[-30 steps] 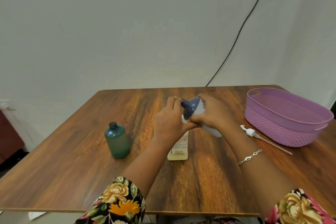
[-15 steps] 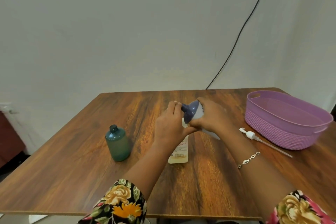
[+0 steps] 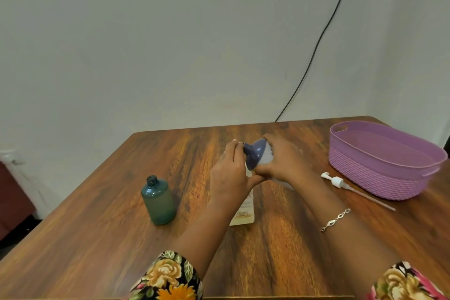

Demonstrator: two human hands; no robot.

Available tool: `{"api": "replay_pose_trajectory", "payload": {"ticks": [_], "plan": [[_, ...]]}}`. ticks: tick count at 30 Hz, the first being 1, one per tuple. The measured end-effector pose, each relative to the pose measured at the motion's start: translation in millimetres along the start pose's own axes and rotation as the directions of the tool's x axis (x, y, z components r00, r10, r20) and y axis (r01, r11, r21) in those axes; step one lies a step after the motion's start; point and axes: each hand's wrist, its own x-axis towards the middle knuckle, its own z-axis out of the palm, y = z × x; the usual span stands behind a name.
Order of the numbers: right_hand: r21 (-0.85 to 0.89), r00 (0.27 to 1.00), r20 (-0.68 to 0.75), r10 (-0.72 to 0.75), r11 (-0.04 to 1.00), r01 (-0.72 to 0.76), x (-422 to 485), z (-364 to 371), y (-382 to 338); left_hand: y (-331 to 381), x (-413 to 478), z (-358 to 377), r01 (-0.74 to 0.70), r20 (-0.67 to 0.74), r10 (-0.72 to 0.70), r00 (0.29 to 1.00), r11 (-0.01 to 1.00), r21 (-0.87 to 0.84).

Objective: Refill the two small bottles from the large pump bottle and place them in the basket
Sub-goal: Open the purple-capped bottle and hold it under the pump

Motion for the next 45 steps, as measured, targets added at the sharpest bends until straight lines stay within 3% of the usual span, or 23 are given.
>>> {"api": "replay_pose_trajectory", "payload": {"ticks": [11,18,23,33,37,45], "plan": [[0.004,1.0,-0.019,-0.014,1.0,0.014,0.5,-5.5,-2.3,-1.8,9.5,-10.2,-0.011,0.062,0.012,0.998,1.0,-0.006],[-0.031,0.998,0.049,-0.039,0.999,0.041,0.5,-3.5,-0.6,-6.1,-0.8,-1.4,-0.025,0.066,0.028,0.997,0.999,-0.037],[0.048,1.0,0.015,-0.018,0.999,0.017,0.5,-8.2,-1.1,-5.6,11.8,-9.9,-0.078,0.046,0.077,0.996,0.997,0.023],[-0.037,0.997,0.065,0.033,0.999,-0.03,4.2,2.0,5.2,-4.0,-1.2,-4.0,0.016,0.14,-0.008,0.99,0.998,-0.053],[0.066,0.999,0.029,-0.023,0.998,0.021,2.4,-7.2,3.5,-1.9,9.6,-11.8,0.003,0.137,0.004,0.991,0.999,-0.052],[-0.005,0.999,0.03,-0.017,1.0,0.018,2.9,-7.7,-0.2,-0.4,2.0,-4.6,0.012,0.066,-0.006,0.998,0.996,-0.085]]}}
